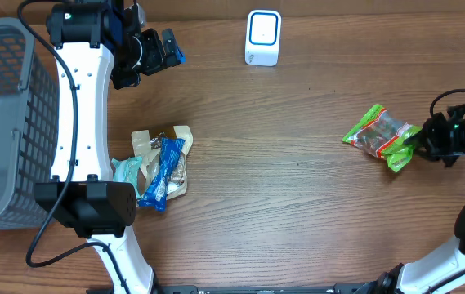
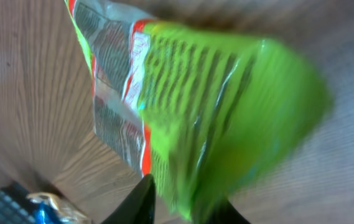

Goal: Scan the item barcode
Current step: 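Move the green bag right and drop it on the table, then reach the right gripper to the pile and pull out the blue packet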

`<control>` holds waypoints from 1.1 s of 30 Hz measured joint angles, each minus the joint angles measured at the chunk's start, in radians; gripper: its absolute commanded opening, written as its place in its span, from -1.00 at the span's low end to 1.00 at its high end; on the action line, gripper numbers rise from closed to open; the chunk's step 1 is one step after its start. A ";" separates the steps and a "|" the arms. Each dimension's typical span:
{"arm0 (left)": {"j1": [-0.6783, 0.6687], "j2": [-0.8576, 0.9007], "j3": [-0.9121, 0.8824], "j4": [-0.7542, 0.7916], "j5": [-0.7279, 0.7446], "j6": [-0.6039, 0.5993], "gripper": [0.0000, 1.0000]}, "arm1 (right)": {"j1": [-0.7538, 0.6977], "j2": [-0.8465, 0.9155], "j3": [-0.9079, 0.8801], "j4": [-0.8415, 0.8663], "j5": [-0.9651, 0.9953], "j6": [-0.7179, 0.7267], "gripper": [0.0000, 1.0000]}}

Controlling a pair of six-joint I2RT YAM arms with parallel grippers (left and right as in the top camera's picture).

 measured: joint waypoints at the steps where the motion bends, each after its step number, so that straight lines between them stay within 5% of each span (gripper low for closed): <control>1: 0.000 0.000 0.000 0.000 0.000 0.000 1.00 | -0.004 0.000 0.023 -0.062 0.012 -0.002 -0.39; 2: 0.000 0.000 0.000 -0.001 0.000 0.000 0.99 | -0.008 0.000 0.055 -0.118 0.022 -0.006 -0.29; 5: 0.000 0.000 0.000 -0.001 0.000 0.000 1.00 | -0.017 -0.001 0.187 -0.261 0.049 -0.045 0.51; 6: 0.000 0.000 0.000 0.000 0.000 0.000 1.00 | -0.018 -0.001 0.230 -0.296 0.054 -0.056 0.58; 9: 0.000 0.000 0.000 -0.001 0.000 0.000 1.00 | 0.010 -0.003 0.421 -0.395 0.043 -0.123 0.56; 13: 0.000 0.000 0.000 0.000 0.000 0.000 1.00 | 0.206 -0.004 0.441 -0.245 -0.084 -0.144 0.47; 23: 0.000 0.000 0.000 0.000 0.000 0.000 0.99 | 0.784 0.021 0.320 0.235 -0.156 0.174 0.40; 33: 0.000 0.000 0.000 0.000 0.000 0.000 1.00 | 1.098 0.139 0.306 0.421 -0.053 0.343 0.40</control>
